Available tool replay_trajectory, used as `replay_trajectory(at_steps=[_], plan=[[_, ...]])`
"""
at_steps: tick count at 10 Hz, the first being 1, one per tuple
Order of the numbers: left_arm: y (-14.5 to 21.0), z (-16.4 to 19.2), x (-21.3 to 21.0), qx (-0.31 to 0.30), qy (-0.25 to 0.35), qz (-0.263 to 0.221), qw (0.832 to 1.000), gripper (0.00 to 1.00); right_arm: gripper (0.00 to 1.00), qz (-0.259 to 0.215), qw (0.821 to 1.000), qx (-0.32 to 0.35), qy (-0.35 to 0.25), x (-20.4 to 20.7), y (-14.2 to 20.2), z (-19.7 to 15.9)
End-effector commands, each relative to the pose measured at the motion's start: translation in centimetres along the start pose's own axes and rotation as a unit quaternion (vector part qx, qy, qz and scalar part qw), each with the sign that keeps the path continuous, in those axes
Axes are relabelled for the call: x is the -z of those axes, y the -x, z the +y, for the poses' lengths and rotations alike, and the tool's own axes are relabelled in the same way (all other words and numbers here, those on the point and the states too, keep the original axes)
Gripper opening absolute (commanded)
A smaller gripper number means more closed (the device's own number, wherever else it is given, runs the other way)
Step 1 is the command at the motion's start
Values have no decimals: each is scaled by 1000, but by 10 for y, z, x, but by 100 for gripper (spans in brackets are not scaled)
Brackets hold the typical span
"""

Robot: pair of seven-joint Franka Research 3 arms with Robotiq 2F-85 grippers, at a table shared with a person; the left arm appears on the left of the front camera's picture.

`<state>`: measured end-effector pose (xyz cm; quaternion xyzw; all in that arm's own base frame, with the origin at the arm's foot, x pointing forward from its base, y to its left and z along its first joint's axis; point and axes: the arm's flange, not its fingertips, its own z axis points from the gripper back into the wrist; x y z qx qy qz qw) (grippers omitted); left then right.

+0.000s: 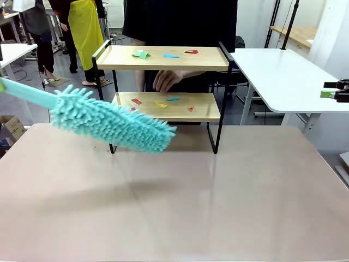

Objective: Clean the shelf.
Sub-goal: Clean the specific section of the Shelf indicated by the human with the Duster.

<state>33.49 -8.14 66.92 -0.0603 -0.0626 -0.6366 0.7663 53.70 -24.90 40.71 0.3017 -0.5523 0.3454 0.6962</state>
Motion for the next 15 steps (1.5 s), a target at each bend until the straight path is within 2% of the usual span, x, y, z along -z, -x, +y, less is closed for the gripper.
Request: replay_trajectory(at_steps=[1, 3, 5, 7, 9, 10, 11, 13, 15], plan=[[-27, -25, 30, -34, 1, -79, 996, 14, 100, 0, 1000, -2, -1, 1, -3, 1], [-52, -42, 48, -104, 15, -118, 987, 14, 100, 0, 1000, -2, -1, 1, -3, 1], [-70, -60, 66, -174, -19, -120, 977, 14, 100, 0, 1000, -2, -1, 1, -3, 1], [-80, -73, 75, -257, -67, -137, 954, 14, 100, 0, 1000, -2, -1, 1, -3, 1], [-89, -73, 83, -269, -31, -187, 944, 14, 100, 0, 1000, -2, -1, 1, -3, 1], [-86, -64, 77, -244, 5, -159, 957, 14, 100, 0, 1000, -2, -1, 1, -3, 1], [-87, -73, 76, -262, -43, -154, 952, 14, 100, 0, 1000, -2, -1, 1, -3, 1], [-89, -71, 82, -260, -27, -155, 953, 14, 100, 0, 1000, -2, -1, 1, -3, 1], [-125, -55, 105, -285, -55, -135, 948, 14, 100, 0, 1000, -2, -1, 1, -3, 1]])
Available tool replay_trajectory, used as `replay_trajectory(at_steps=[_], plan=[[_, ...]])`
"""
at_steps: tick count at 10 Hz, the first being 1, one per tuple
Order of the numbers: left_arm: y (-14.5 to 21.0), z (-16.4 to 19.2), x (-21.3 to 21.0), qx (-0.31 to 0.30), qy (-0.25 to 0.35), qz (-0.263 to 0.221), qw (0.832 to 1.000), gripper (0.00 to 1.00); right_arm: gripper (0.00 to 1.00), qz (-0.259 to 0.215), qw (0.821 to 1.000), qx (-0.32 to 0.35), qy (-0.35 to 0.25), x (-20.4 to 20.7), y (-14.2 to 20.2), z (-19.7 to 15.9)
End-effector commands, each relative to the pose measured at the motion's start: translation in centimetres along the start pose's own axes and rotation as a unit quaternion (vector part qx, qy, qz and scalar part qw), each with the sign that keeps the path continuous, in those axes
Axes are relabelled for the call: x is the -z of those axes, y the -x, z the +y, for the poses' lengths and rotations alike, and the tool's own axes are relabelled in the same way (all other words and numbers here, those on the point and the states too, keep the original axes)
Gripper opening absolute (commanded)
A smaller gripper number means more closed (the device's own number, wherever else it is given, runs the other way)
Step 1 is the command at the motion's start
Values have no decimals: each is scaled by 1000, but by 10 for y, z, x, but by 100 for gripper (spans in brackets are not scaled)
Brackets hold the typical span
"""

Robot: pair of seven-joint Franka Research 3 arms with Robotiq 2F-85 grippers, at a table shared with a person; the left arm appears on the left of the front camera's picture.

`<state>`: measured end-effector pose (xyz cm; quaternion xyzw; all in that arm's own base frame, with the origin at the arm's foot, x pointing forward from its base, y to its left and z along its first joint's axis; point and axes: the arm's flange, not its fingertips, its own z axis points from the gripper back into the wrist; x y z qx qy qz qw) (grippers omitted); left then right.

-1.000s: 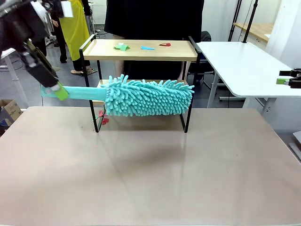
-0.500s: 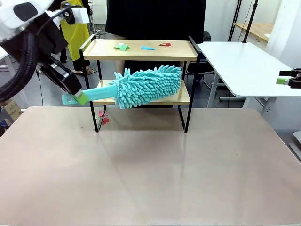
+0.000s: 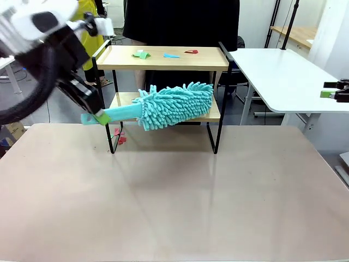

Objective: Clean the shelf.
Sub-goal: Clean the specific section of the Shelf indicated by the human with the Duster.

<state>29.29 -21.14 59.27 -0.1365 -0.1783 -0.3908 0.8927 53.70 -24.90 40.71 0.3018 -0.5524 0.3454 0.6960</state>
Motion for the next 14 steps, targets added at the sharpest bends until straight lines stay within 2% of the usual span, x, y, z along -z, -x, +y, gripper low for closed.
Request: replay_trajectory(at_steps=[1, 5, 8, 14], plan=[[-24, -6, 25, -31, -30, -7, 999, 14, 100, 0, 1000, -2, -1, 1, -3, 1], [-35, -23, 50, -73, -35, -76, 994, 14, 100, 0, 1000, -2, -1, 1, -3, 1], [-55, -31, 68, -129, -18, -96, 987, 14, 100, 0, 1000, -2, -1, 1, -3, 1], [-107, -58, 117, -229, -56, -141, 962, 14, 100, 0, 1000, -2, -1, 1, -3, 1]])
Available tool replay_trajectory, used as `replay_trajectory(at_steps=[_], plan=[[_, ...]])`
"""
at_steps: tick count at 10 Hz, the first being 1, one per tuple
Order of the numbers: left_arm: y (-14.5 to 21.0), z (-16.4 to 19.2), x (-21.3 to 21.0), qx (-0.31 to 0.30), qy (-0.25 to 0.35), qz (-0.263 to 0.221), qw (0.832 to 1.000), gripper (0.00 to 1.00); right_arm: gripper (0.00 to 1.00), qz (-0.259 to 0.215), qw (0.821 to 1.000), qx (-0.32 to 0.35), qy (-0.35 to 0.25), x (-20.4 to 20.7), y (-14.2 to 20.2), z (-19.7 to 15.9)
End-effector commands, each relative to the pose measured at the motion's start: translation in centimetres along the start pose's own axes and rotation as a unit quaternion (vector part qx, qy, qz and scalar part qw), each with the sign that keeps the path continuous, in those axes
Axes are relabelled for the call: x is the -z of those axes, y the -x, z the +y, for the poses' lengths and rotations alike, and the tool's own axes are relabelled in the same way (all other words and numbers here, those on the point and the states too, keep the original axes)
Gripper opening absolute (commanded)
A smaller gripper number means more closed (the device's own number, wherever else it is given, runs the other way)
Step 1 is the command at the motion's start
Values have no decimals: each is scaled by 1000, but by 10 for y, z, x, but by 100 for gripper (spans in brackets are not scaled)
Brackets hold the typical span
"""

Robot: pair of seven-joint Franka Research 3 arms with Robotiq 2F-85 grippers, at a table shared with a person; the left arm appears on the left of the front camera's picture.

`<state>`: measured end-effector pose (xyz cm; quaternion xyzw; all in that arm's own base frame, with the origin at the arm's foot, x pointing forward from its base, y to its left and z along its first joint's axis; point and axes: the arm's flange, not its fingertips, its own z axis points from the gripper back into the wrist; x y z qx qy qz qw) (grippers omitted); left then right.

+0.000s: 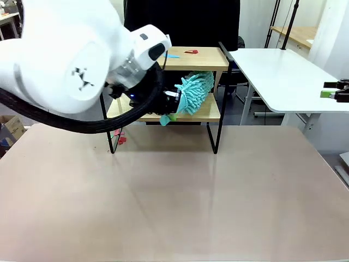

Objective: Clean the shelf.
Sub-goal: Clean the specific section of the Shelf indicated by the human with the Duster.

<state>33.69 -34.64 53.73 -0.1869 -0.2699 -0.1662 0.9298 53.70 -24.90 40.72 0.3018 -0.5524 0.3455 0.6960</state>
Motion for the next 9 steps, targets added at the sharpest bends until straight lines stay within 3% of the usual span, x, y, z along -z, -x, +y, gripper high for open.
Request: replay_trajectory(at_steps=[1, 9], plan=[[-12, -20, 17, -36, -30, -22, 999, 14, 100, 0, 1000, -2, -1, 1, -3, 1], [-29, -60, 75, -81, -58, -18, 995, 14, 100, 0, 1000, -2, -1, 1, -3, 1]])
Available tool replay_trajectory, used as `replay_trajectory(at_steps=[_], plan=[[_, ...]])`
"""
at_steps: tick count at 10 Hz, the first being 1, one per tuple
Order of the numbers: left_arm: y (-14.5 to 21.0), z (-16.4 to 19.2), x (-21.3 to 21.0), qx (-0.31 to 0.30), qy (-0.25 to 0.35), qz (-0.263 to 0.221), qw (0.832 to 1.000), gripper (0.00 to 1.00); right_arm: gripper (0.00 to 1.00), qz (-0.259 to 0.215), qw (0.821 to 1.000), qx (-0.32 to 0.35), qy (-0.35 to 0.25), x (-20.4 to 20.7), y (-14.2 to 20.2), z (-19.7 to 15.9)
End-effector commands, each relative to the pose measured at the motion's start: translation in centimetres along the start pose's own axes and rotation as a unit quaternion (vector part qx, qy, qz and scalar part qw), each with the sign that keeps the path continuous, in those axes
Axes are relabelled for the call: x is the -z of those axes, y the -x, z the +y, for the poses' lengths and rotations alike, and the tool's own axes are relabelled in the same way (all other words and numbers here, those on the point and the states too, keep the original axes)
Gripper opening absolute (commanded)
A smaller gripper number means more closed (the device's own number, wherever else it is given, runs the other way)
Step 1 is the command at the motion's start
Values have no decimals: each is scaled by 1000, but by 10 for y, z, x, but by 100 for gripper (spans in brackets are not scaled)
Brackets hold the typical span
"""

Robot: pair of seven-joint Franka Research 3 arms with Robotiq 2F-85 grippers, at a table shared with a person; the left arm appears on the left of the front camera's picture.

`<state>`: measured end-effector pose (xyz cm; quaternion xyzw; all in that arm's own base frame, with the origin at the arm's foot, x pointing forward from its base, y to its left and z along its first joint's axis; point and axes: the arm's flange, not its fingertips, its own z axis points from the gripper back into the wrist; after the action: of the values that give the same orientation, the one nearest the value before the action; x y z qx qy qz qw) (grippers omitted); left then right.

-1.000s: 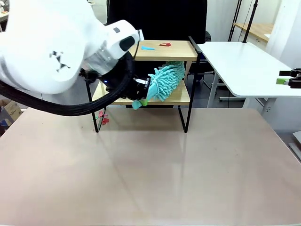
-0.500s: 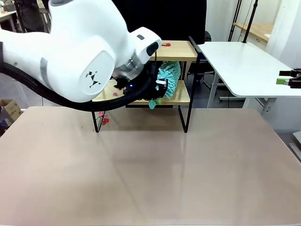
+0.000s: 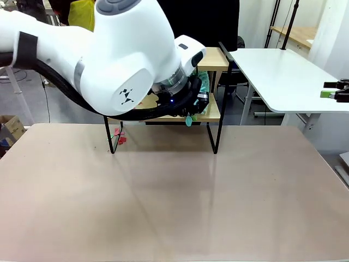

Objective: Clean the shelf.
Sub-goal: Clean the specific section of the Shelf indicated by the human with the Duster.

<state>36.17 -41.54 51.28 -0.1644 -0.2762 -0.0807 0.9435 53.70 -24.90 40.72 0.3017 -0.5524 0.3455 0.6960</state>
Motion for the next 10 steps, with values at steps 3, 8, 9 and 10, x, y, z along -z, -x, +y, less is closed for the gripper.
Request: replay_trajectory(at_steps=[3, 8, 9, 10], plan=[[-2, -31, 31, -3, -10, 9, 1000, 14, 100, 0, 1000, -2, -1, 1, -2, 1], [6, -19, 29, 3, -3, 19, 1000, 14, 100, 0, 1000, -2, -1, 1, -2, 1], [6, -20, 34, 0, -4, 28, 1000, 14, 100, 0, 1000, -2, -1, 1, -2, 1], [6, -15, 33, -9, -7, 33, 999, 14, 100, 0, 1000, -2, -1, 1, -2, 1]])
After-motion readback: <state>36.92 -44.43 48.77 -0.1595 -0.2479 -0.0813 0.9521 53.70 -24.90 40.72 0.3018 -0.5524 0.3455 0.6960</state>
